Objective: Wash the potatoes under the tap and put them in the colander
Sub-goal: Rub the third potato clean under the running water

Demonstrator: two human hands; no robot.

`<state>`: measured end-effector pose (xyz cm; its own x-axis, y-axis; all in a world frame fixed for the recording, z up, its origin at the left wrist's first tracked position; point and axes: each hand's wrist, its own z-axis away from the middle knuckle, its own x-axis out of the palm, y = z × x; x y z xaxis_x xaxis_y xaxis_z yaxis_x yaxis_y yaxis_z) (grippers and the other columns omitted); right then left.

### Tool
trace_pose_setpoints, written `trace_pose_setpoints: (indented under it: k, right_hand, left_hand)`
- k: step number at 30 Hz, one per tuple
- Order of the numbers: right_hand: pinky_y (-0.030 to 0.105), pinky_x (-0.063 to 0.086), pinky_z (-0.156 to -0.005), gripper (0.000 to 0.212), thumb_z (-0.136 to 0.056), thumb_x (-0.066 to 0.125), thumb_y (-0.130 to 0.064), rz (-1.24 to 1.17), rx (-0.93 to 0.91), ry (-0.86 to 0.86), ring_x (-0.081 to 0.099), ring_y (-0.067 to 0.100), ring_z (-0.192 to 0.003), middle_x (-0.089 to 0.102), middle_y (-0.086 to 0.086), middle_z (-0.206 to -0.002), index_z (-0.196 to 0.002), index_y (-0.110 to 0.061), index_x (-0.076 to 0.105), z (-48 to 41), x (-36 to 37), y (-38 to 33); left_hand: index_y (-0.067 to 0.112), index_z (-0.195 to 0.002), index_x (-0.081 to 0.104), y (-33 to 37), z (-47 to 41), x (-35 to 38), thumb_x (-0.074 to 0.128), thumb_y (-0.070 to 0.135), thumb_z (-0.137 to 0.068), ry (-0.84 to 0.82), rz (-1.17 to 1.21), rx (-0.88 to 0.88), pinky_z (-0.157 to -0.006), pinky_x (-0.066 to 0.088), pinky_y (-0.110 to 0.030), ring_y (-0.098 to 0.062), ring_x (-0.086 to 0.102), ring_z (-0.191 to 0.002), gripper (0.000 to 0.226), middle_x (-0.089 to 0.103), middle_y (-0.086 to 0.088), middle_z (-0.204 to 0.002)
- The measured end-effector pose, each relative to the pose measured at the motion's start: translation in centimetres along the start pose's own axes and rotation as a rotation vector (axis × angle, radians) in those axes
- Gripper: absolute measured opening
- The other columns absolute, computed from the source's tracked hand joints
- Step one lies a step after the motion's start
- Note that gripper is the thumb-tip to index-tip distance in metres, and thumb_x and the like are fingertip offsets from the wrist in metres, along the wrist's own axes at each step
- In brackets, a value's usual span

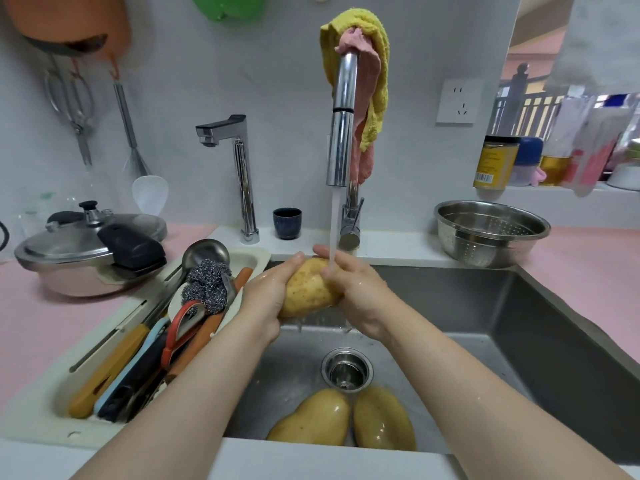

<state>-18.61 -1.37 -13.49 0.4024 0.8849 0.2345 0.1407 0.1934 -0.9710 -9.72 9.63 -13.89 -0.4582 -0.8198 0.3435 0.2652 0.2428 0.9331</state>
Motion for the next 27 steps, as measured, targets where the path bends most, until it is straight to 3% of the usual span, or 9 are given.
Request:
trace_pose_setpoints:
  k: [3,6,11,13,16,19,21,23,27]
  right_hand:
    - [0.041,0.062,-0.078,0.033,-0.098,0.061,0.001,-0.200,0.062,-0.001,0.069,0.027,-0.096,0.071,0.013,-0.115,-0.119,-0.021,0.072,0.1,0.2,-0.2]
    - [0.035,0.062,-0.061,0.029,-0.088,0.076,-0.004,-0.263,0.045,0.194,0.073,0.022,-0.075,0.076,0.012,-0.098,-0.116,-0.010,0.072,0.0,0.5,-0.6]
    - [0.041,0.064,-0.080,0.017,-0.085,0.083,-0.034,-0.042,0.062,0.564,0.071,0.023,-0.086,0.075,0.004,-0.092,-0.082,-0.021,0.073,-0.2,-0.5,-0.4]
    - [0.041,0.063,-0.077,0.017,-0.092,0.075,-0.037,0.005,0.081,0.548,0.071,0.023,-0.086,0.076,0.007,-0.098,-0.085,-0.022,0.075,-0.3,-0.6,-0.1]
    - [0.036,0.061,-0.066,0.023,-0.103,0.056,-0.031,0.059,0.073,0.422,0.071,0.024,-0.087,0.075,0.011,-0.112,-0.105,-0.022,0.077,-0.6,-0.5,0.1]
    - [0.032,0.060,-0.062,0.029,-0.099,0.062,-0.016,0.104,0.021,0.156,0.070,0.024,-0.093,0.069,0.010,-0.121,-0.126,-0.026,0.068,-0.3,-0.8,0.3]
    - [0.039,0.063,-0.066,0.047,-0.083,0.078,-0.008,0.203,-0.020,0.060,0.069,0.030,-0.097,0.063,0.013,-0.126,-0.123,-0.031,0.067,-0.4,-1.4,1.1]
    - [0.041,0.063,-0.067,0.051,-0.071,0.088,-0.012,0.206,-0.019,0.109,0.070,0.034,-0.100,0.063,0.015,-0.126,-0.115,-0.031,0.070,-0.7,-1.6,1.5]
    - [0.053,0.063,-0.087,0.022,-0.080,0.087,-0.028,0.090,-0.012,0.402,0.072,0.034,-0.106,0.074,0.009,-0.113,-0.097,-0.026,0.073,-1.2,-1.8,0.9]
  left_hand:
    - [0.017,-0.099,0.070,0.3,-0.1,-0.4,0.077,0.029,-0.089,-0.023,-0.011,0.008,-0.086,0.060,-0.058,-0.036,0.073,-0.093,0.018,0.074,-0.015,-0.101]
    - [0.021,-0.110,0.076,0.3,-0.2,-0.3,0.076,0.019,-0.088,-0.187,-0.094,0.052,-0.085,0.061,-0.043,-0.029,0.073,-0.098,0.022,0.078,-0.011,-0.111]
    - [0.025,-0.126,0.070,-0.9,-0.4,-0.3,0.079,0.015,-0.080,-0.430,-0.237,-0.011,-0.092,0.056,-0.050,-0.031,0.070,-0.108,0.048,0.075,-0.005,-0.119]
    - [0.023,-0.127,0.071,-1.4,-0.5,0.2,0.079,0.022,-0.079,-0.363,-0.256,-0.004,-0.089,0.058,-0.052,-0.034,0.070,-0.109,0.049,0.074,-0.009,-0.121]
    - [0.023,-0.106,0.078,-1.5,-0.5,1.4,0.081,0.029,-0.084,-0.106,-0.209,0.019,-0.090,0.059,-0.055,-0.034,0.073,-0.102,0.023,0.078,-0.010,-0.109]
    - [0.018,-0.102,0.075,-0.9,-0.7,1.4,0.077,0.041,-0.088,0.070,-0.129,-0.057,-0.086,0.061,-0.052,-0.031,0.074,-0.092,0.027,0.077,-0.008,-0.098]
    - [0.018,-0.099,0.071,-0.3,-0.7,1.0,0.069,0.041,-0.095,0.048,-0.139,-0.110,-0.080,0.062,-0.052,-0.030,0.073,-0.082,0.023,0.075,-0.008,-0.091]
    - [0.018,-0.105,0.072,-0.3,-0.7,0.8,0.063,0.037,-0.099,0.000,-0.228,-0.073,-0.077,0.062,-0.050,-0.030,0.073,-0.080,0.021,0.075,-0.009,-0.092]
    - [0.019,-0.122,0.071,-0.8,-0.3,0.7,0.056,0.020,-0.102,-0.273,-0.201,-0.028,-0.086,0.054,-0.049,-0.033,0.068,-0.101,0.025,0.070,-0.019,-0.121]
